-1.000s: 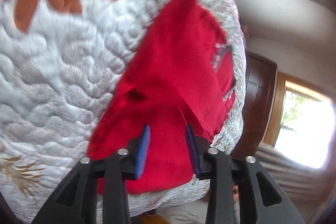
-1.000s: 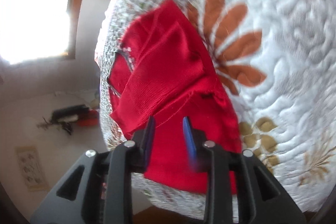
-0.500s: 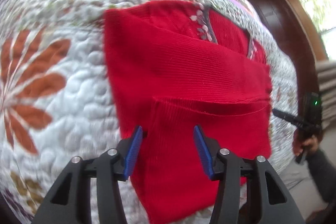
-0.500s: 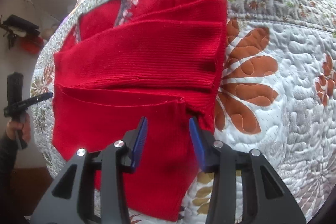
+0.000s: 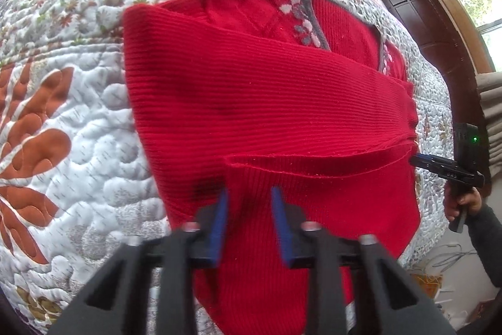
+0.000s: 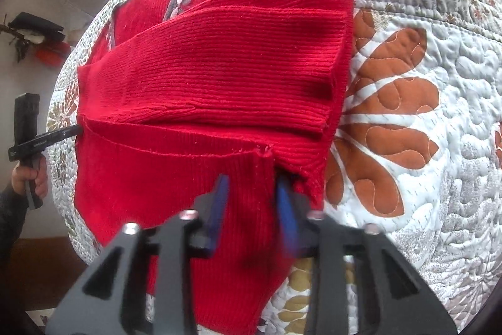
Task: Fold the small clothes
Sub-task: 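Grasp the folded edge of the sweater with both tools, then lift the folded edge with both tools and fold it toward the collar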
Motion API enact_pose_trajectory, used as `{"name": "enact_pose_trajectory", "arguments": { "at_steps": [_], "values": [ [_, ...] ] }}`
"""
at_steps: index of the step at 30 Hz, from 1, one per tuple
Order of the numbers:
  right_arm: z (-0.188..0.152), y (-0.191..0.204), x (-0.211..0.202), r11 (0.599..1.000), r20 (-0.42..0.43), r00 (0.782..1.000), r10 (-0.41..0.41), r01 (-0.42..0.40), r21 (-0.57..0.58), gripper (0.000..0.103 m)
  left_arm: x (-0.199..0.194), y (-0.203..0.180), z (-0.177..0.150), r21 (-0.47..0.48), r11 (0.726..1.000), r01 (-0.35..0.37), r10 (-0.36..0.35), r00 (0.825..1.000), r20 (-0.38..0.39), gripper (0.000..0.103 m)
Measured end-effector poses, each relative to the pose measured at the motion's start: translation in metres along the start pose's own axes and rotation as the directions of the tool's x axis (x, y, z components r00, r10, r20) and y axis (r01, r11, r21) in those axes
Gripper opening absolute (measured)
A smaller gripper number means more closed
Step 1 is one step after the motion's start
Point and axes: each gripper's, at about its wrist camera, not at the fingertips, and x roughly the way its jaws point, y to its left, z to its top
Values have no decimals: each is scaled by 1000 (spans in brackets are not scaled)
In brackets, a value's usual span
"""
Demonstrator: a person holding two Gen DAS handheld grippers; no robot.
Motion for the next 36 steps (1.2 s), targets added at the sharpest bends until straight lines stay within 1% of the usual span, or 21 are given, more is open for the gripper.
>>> {"name": "enact_pose_trajectory", "arguments": {
  "at_steps": [1,2,3,6,10,14,20,21,25,28,31,34,36],
  "values": [
    [-1,1,-2,1000,-2,1000,-2,2,2,16,-2,1,-1,-8,1000,16,-15,1000,4,4],
    [0,6,0,1000,-5,1000,1,-1,3,8,-1,-1,1,-15,1000,26,-26,1000,11,4],
    [-3,8,-4,1000,1,1000,7,-7,2,5,-4,0,0,-21,999,37,-37,999,18,4],
    [-9,11,-19,1000,34,999,13,-13,2,4,-16,2,-7,-44,997,67,-65,997,51,3],
    [-18,20,-49,999,113,993,25,-28,28,3,-47,0,-22,-80,991,108,-97,987,127,3],
    [-33,24,-87,997,189,982,28,-41,69,3,-90,-6,-39,-100,982,157,-133,967,215,3],
    [-51,37,-143,993,289,957,29,-61,104,3,-153,-25,-59,-61,979,193,-165,935,314,3],
    [-51,38,-153,993,305,952,29,-63,104,3,-166,-28,-60,-53,978,201,-172,926,336,3],
    [-42,50,-186,991,370,928,50,-91,94,3,-197,-41,-50,-22,978,209,-185,905,384,3],
    [-21,55,-199,992,396,916,65,-104,76,3,-208,-42,-33,-3,979,206,-187,897,400,3],
    [2,56,-199,994,402,913,67,-95,50,3,-206,-37,-12,6,980,198,-185,901,394,3],
    [28,54,-189,997,394,918,49,-69,35,3,-196,-30,13,6,980,197,-185,906,381,3],
    [44,49,-179,997,385,922,43,-63,38,3,-182,-22,33,-5,980,199,-184,912,366,3]
  ]
}}
